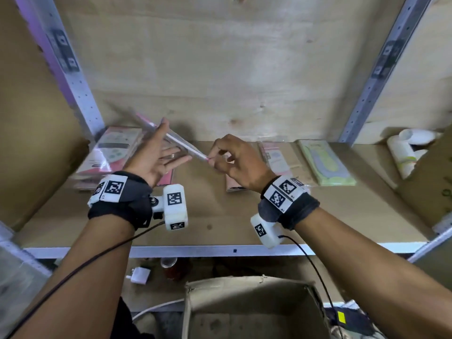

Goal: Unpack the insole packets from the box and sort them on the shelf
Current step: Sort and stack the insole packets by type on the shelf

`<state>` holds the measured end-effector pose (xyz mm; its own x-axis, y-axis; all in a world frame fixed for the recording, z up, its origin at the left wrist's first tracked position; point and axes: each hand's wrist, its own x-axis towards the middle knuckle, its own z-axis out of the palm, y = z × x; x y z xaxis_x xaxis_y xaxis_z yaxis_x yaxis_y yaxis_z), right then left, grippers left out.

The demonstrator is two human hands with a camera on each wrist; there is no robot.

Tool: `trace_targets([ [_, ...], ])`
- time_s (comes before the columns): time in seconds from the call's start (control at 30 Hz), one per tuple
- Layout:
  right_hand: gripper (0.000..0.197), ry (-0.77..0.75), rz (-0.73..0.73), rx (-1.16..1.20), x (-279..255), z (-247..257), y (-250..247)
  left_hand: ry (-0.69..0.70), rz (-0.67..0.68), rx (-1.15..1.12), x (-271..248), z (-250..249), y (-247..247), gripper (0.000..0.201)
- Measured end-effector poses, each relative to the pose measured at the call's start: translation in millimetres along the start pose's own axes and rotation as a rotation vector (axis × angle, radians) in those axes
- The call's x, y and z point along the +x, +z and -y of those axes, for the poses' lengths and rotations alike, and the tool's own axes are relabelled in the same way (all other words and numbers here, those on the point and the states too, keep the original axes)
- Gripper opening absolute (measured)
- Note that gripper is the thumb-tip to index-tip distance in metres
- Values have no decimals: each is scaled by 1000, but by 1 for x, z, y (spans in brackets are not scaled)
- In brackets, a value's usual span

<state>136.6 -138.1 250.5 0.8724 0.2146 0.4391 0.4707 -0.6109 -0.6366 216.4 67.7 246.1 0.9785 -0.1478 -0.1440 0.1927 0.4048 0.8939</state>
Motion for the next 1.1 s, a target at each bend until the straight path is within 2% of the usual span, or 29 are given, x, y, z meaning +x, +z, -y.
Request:
trace_targets([
  [0.1,12,1,52,-137,-9,-10,-10,22,-28,-2,2,9,13,22],
  [0.17,16,41,48,-175,-14,-19,-17,43,-42,32,5,16,19,13],
  [0.3,13,145,-118,-111,-21,-41,-38,45,2,102,8,28,32,14],
  [0.4,30,381,-212,121,-26,-58,-53,9,64,127,9,36,47,19],
  [0.47,35,524,-167,348,-32,-65,-59,-22,117,139,10,40,56,21],
  [0.57,25,643,-28,523,-41,-77,-63,-47,161,187,12,48,63,23],
  [0.67,23,622,33,601,-47,-86,-64,-7,109,214,20,53,65,24],
  [0.8,30,563,80,584,-51,-93,-74,90,-63,143,37,49,56,38],
  [0.9,23,556,114,566,-54,-99,-81,151,-126,246,45,50,48,33],
  [0.97,23,552,129,535,-57,-101,-84,206,-109,377,47,52,45,28],
  [1.1,22,558,151,480,-62,-105,-88,271,40,532,48,55,43,25],
])
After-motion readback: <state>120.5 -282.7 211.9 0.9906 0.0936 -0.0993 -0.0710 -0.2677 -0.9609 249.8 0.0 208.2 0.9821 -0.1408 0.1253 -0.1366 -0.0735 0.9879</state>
